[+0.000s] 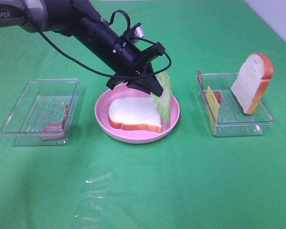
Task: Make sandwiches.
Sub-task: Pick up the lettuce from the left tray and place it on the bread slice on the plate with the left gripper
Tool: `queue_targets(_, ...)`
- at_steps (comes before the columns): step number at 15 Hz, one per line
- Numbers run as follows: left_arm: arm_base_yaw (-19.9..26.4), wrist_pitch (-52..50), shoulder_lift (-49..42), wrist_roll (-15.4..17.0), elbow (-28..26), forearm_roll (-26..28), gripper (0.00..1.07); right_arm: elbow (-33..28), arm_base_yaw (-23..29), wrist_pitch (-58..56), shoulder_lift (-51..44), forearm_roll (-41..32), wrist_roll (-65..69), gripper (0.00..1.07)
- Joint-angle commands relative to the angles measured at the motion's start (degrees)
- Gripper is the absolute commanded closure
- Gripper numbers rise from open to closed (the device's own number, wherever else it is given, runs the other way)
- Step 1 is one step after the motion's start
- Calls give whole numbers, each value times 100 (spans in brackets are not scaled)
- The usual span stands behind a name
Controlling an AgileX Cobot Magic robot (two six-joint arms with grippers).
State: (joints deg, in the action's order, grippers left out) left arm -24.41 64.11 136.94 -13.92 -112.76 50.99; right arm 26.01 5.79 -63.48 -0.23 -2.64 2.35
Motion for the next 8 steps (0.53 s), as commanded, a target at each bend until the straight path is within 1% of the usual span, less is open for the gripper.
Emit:
queue_targets(1,-11,-29,57,11,-11,-344,107,-17,0,46,-92,-17,-29,12)
queue_targets(2,-6,-29,57,11,-11,-590,107,-17,0,46,-92,-17,-29,12)
queue_targets(4,-6,-69,52,17,-11,-905,107,-17,0,46,-92,-17,-29,12)
queue_targets(5,-6,-172,46,63,-11,-1129,107,-17,0,46,-92,-17,-29,12)
queue_targets(6,-6,-258,40,155,-11,-1266,107,-17,0,46,-92,-17,-29,12)
queue_targets(7,-6,-378,34,338,-11,-1495,107,-17,0,46,-92,-17,-29,12)
queue_targets(8,-6,-464,34,441,-11,-1679,107,-17,0,46,-92,-17,-29,12)
